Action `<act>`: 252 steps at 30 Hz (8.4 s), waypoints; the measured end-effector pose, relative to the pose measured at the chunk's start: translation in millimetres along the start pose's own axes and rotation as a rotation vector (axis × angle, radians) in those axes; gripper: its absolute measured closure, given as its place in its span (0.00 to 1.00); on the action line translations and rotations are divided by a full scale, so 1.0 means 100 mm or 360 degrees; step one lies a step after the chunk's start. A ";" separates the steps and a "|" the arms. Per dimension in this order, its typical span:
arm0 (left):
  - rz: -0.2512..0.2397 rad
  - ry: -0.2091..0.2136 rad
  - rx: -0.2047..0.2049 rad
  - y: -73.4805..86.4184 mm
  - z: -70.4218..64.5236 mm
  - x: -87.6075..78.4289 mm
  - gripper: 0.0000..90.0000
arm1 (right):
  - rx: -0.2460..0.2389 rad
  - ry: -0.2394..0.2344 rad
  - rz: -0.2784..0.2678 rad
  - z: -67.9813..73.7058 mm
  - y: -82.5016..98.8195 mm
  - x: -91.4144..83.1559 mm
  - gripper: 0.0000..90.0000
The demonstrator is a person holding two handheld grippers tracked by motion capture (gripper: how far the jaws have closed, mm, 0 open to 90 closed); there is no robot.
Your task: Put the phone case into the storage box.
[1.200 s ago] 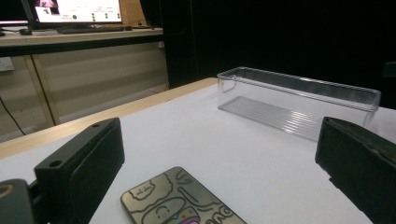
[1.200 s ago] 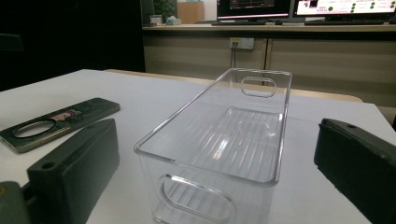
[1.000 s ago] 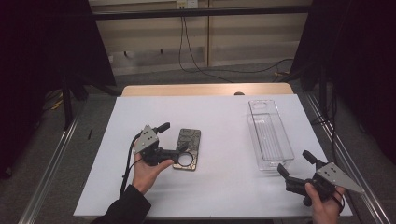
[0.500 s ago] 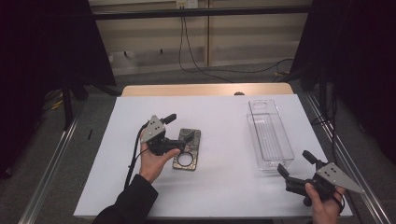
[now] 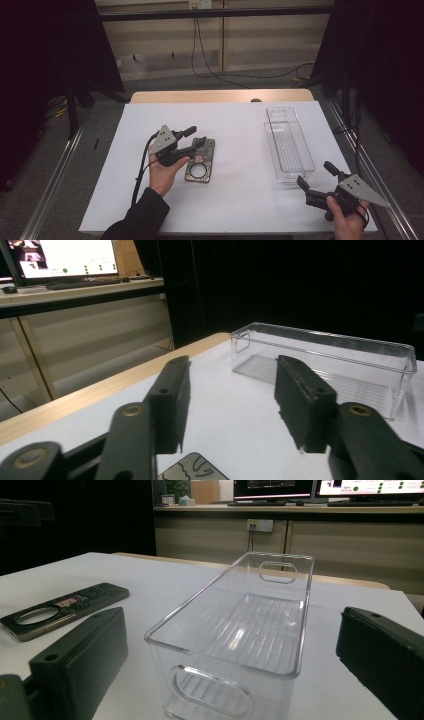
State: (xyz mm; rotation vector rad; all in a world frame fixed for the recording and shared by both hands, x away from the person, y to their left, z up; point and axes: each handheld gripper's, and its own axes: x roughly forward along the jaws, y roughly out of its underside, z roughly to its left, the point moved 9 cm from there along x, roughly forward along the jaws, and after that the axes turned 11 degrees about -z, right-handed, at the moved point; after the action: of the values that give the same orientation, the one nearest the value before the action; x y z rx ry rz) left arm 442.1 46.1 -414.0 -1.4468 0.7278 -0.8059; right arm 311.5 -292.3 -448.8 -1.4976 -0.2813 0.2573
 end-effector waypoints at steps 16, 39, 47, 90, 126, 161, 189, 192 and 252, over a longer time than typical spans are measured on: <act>0.0140 0.0072 -0.0068 0.09 -0.05 -0.01 1.00 | 0.0004 -0.0007 0.0007 0.00 0.01 0.00 0.00; 0.0658 0.0218 -0.0220 0.33 -0.20 -0.06 1.00 | 0.0002 -0.0003 0.0003 0.00 0.00 0.00 0.00; 0.0833 0.0244 -0.0231 0.45 -0.25 -0.08 1.00 | 0.0000 -0.0007 0.0004 0.01 0.00 0.00 0.00; 0.1242 0.0368 -0.0347 1.00 -0.66 -0.04 1.00 | 0.0002 -0.0015 0.0005 0.01 0.00 0.00 0.00; 0.1244 0.0195 -0.0397 0.97 -0.27 -0.51 1.00 | -0.0003 -0.0018 0.0007 0.01 0.00 -0.01 0.00; 0.1245 -0.0028 -0.0409 0.96 0.17 -0.80 1.00 | -0.0003 -0.0019 0.0009 0.01 0.00 -0.01 0.00; 0.1263 -0.0098 -0.0362 0.95 0.39 -0.90 1.00 | 0.0000 -0.0017 0.0007 0.01 0.00 -0.01 0.00; 0.1258 -0.0112 -0.0371 0.95 0.41 -0.91 1.00 | -0.0001 -0.0020 0.0008 0.01 0.00 -0.01 0.00; 0.1033 -0.0426 -0.0356 0.81 0.99 0.23 1.00 | 0.0006 -0.0013 -0.0002 0.01 -0.01 -0.02 0.00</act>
State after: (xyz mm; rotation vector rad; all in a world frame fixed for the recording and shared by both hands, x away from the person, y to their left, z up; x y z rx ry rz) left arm 540.2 79.3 -493.3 -1.3565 1.0221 -0.0314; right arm 309.2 -292.3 -448.1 -1.4930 -0.2883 0.2632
